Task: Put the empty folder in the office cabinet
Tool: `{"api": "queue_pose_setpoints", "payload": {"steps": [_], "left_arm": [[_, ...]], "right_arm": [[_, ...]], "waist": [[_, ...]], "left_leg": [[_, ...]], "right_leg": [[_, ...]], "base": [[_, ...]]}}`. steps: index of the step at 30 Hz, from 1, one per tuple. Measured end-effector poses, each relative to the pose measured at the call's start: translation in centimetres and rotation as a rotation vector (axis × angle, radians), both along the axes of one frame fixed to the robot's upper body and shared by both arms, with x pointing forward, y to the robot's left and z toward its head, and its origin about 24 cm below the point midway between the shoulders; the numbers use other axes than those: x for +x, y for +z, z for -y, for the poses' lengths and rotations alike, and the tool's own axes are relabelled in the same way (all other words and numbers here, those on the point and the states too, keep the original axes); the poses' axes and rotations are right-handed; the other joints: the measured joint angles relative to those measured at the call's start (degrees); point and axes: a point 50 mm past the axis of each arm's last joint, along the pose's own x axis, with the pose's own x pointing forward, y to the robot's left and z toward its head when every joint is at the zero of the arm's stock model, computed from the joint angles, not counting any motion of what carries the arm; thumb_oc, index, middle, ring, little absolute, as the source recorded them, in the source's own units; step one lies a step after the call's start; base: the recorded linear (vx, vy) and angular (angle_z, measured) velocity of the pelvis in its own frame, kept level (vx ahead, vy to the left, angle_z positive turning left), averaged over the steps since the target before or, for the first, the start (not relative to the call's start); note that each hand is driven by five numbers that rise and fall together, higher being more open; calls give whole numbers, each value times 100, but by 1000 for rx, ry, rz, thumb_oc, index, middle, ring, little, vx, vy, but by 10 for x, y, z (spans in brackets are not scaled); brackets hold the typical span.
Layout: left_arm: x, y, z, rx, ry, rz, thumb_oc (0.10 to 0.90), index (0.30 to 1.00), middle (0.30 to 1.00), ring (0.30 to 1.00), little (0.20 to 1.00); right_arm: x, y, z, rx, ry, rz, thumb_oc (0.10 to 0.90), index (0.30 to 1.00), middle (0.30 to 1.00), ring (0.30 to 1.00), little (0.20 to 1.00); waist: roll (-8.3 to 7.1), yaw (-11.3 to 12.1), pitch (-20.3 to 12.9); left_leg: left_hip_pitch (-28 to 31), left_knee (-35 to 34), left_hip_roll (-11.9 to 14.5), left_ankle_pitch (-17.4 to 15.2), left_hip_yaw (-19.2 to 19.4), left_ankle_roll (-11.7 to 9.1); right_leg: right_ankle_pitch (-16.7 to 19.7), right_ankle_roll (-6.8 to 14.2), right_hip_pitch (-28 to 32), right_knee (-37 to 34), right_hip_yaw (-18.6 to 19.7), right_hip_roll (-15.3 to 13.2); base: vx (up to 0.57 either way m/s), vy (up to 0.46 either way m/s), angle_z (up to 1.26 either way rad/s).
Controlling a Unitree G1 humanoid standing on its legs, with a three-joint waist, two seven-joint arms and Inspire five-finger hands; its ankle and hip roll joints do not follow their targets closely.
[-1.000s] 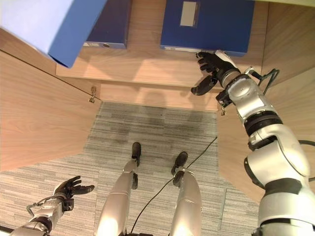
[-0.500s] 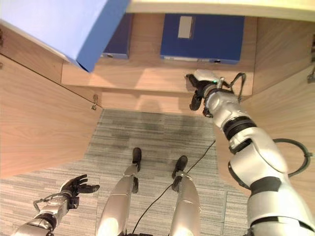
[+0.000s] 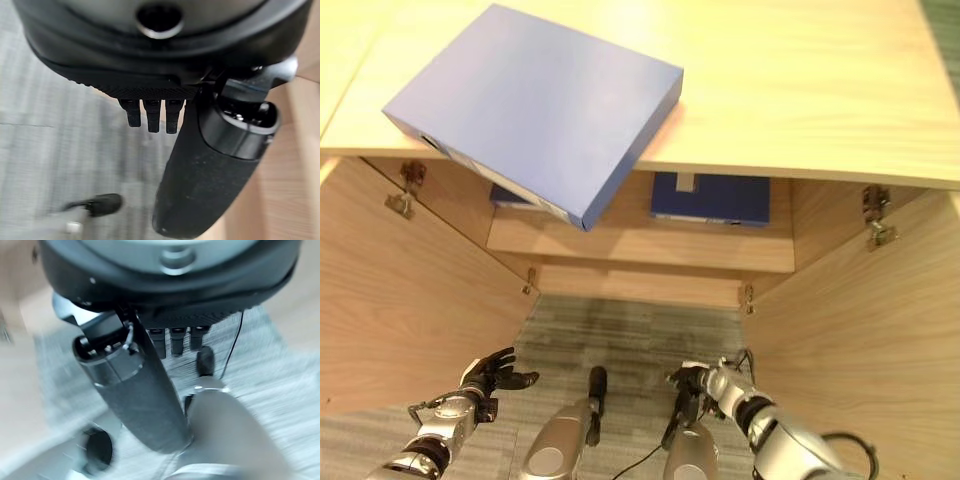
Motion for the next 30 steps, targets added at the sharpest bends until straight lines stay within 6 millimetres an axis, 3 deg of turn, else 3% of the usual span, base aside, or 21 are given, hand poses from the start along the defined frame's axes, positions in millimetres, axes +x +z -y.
{"api": "queue_pose_setpoints", "payload": {"steps": [3, 6, 12, 17, 22, 26, 27, 30], "left_arm": [[11, 13, 14, -114, 47, 129, 800, 900, 900, 900, 900], [4, 17, 21, -179, 57, 175, 800, 900, 900, 900, 900], [-23, 7, 22, -214, 81, 140, 800, 900, 900, 900, 900], [-28, 45, 33, -255, -45, 303, 800, 900, 900, 900, 900], [-30, 71, 17, -160, -92, 396, 800, 900, 900, 900, 900], [-46, 92, -3, -16, -88, 449, 800, 900, 900, 900, 900], [-48, 105, -8, 78, -98, 482, 800, 900, 900, 900, 900], [-48, 118, -16, 192, -86, 532, 800, 900, 900, 900, 900]], "right_arm": [[-21, -15, -8, 180, -260, -11, 800, 900, 900, 900, 900], [-41, -29, -10, 300, -499, -45, 800, 900, 900, 900, 900], [-96, -52, 14, 263, -788, -110, 800, 900, 900, 900, 900], [-128, -60, 32, 205, -944, -156, 800, 900, 900, 900, 900], [-146, -65, 32, 190, -1005, -194, 800, 900, 900, 900, 900], [-160, -69, 26, 204, -1058, -223, 800, 900, 900, 900, 900], [-172, -72, 24, 200, -1084, -248, 800, 900, 900, 900, 900], [-181, -74, 21, 188, -1097, -277, 800, 900, 900, 900, 900]], "waist": [[-223, -34, -391], [-329, -145, -630], [-343, -291, -1144], [-381, -213, -1204], [-442, -141, -1376], [-550, -76, -1447], [-587, 51, -1466], [-625, 207, -1485]], "left_leg": [[136, -157, -22, 10, -21, 45], [485, -438, -58, 44, -25, 75], [895, -846, -91, 149, -7, 125], [944, -869, -62, 145, -108, 58], [1012, -874, -14, 85, -201, 16], [995, -875, 31, 33, -262, -21], [990, -875, 30, 35, -347, -23], [979, -874, 22, 44, -413, -20]], "right_leg": [[45, 20, 196, -262, -60, -6], [95, 62, 520, -474, -67, 0], [228, 124, 940, -960, -106, 93], [280, 109, 1153, -1144, -269, 155], [152, 142, 1268, -1143, -344, 209], [124, 123, 1292, -1146, -376, 263], [97, 114, 1328, -1147, -449, 265], [68, 101, 1365, -1151, -528, 268]], "base": [[55, 74, 7], [93, 58, -1], [73, 30, 0], [57, 7, 12], [35, -9, 8], [19, -24, 6], [10, -29, 22], [5, -30, 19]]}}
